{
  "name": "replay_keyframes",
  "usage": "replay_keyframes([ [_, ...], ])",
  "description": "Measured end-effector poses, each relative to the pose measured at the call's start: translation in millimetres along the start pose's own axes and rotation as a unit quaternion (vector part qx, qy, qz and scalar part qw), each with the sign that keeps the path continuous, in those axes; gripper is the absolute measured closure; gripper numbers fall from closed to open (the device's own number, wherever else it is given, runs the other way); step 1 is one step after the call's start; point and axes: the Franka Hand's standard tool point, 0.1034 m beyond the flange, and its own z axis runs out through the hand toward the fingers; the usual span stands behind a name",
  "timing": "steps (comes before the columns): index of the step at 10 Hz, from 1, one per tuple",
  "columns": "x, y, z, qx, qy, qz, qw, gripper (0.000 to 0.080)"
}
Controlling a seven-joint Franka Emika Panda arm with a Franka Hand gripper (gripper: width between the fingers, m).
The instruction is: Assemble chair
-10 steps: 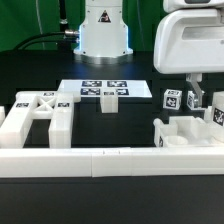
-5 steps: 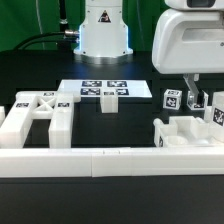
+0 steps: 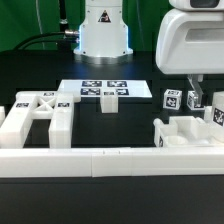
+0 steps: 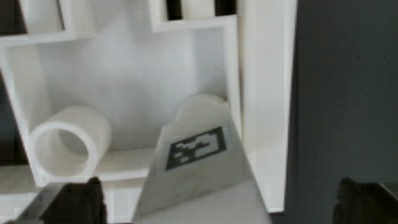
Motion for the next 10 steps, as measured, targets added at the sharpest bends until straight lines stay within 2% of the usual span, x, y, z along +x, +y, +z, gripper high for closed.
replay_keyframes([
  [3,1.9,1.8,1.1,0.001,0.010,0.048,0.999,0.0151],
  [5,1.6,4.0,2.1,0.000,0.010,0.029,1.000,0.0401],
  [6,2.6,6.2,2.0,0.000,0.011,0.003,1.000,0.0401],
  [7,3.6,9.6,1.9,-0.001,0.011,-0.035,0.999,0.0513],
  [9,7.3,18.0,1.5,-0.002,0.012,-0.100,0.995,0.0513],
  [10,9.4,21.6,1.5,-0.003,0.012,-0.095,0.995,0.0513],
])
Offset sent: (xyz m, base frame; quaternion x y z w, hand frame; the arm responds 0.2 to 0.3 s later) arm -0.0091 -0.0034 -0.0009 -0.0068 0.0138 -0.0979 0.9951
